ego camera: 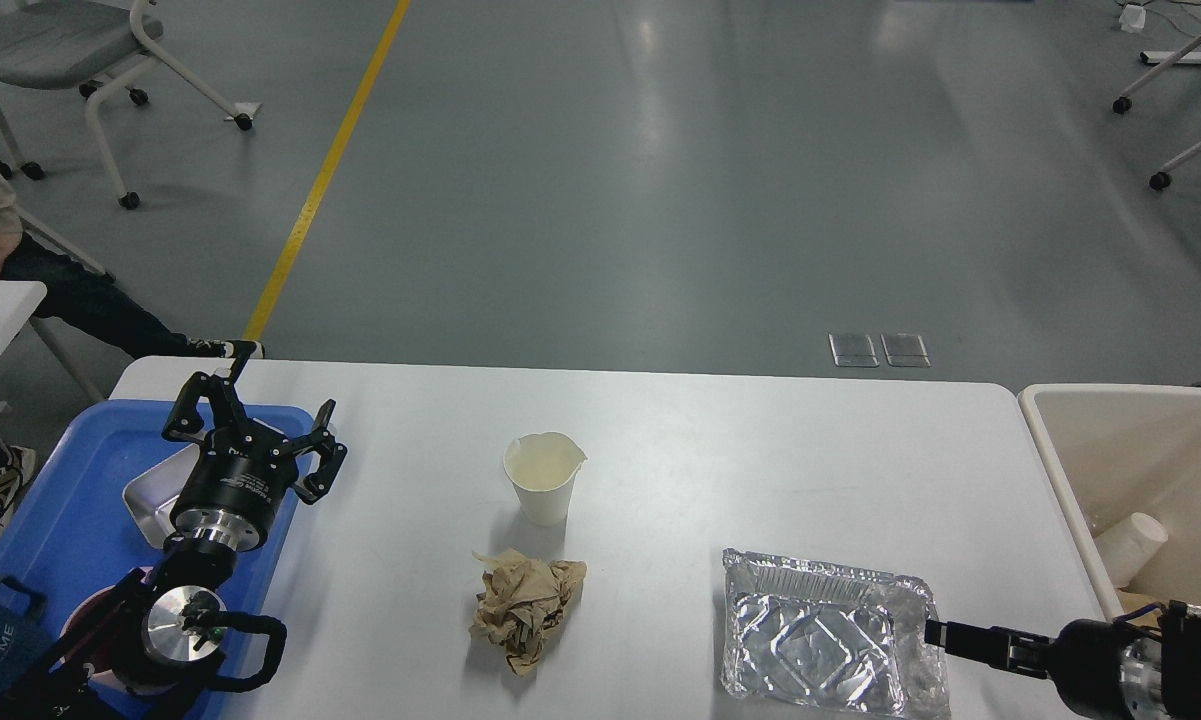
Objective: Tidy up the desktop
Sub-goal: 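Grasp the foil tray's edge with the right gripper, then lift the foil tray with the right gripper and carry it toward the white cup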
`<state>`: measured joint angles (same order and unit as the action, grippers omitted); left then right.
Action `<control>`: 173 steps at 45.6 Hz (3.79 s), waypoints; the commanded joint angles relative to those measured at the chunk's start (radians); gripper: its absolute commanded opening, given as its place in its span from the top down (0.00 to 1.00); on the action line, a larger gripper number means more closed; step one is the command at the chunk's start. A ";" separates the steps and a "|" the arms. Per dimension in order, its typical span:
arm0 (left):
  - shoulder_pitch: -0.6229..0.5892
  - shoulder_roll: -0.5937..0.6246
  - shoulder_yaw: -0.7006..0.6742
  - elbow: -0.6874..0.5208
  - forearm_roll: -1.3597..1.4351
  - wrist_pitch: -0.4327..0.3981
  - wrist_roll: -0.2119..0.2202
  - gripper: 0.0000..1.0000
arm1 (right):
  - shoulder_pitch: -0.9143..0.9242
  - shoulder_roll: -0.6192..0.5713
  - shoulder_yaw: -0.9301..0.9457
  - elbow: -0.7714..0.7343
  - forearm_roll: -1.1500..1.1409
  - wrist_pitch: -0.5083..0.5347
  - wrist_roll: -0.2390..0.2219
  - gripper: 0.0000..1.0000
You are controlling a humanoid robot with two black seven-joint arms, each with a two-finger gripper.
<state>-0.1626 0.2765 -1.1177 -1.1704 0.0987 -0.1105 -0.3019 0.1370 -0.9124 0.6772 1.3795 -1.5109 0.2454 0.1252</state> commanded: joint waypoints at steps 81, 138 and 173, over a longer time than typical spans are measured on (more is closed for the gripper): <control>0.012 0.009 0.007 0.006 0.001 0.000 0.003 0.04 | 0.230 0.198 -0.286 -0.227 0.009 0.035 0.080 1.00; 0.020 0.001 0.070 -0.017 0.007 0.048 0.001 0.04 | 0.429 -0.388 -0.268 0.105 0.231 0.218 0.094 1.00; 0.057 0.016 0.064 -0.101 0.122 0.075 -0.057 0.04 | 0.944 0.225 -0.705 -0.249 0.278 0.252 0.059 1.00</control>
<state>-0.1054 0.2976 -1.0656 -1.2657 0.2023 -0.0474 -0.3603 0.9990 -0.7903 0.0577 1.1942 -1.2741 0.4972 0.1829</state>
